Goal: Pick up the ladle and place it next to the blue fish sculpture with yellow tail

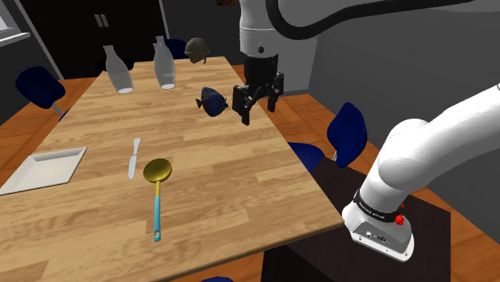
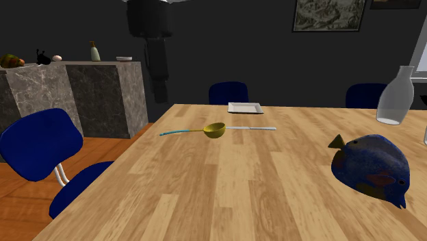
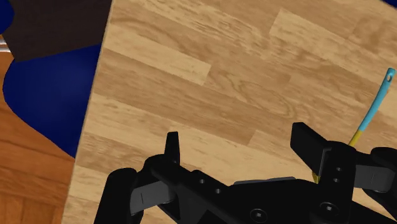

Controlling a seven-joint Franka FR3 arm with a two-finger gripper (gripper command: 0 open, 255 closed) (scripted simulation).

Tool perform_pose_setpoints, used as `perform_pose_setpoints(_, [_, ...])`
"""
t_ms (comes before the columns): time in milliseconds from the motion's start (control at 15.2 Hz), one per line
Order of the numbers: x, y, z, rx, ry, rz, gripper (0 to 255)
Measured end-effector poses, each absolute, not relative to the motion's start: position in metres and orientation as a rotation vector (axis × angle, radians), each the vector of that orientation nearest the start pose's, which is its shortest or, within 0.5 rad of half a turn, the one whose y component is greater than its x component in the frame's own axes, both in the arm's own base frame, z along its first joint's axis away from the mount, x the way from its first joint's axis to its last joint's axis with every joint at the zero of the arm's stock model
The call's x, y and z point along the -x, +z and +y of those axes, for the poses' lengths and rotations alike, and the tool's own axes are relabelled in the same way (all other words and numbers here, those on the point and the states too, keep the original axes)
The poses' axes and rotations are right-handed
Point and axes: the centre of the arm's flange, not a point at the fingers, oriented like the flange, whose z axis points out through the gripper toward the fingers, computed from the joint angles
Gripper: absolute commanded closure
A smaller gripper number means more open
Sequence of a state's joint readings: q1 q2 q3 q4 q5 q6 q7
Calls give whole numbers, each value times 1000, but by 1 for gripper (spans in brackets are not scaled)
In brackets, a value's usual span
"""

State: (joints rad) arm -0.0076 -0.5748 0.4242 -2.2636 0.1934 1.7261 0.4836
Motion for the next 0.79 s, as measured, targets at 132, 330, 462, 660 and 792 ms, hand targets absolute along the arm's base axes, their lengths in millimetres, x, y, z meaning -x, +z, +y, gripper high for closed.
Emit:
perform_pose_setpoints(132, [-352, 541, 223, 3171, -23, 306, 0])
perform_pose_setpoints(330, [-367, 522, 251, 3182, -25, 385, 0])
perform_pose_setpoints(462, [-379, 510, 276, 3187, -26, 435, 0])
perform_pose_setpoints(660, [-399, 491, 309, 3193, -28, 512, 0])
perform_pose_setpoints(792, [-413, 481, 331, 3195, -28, 565, 0])
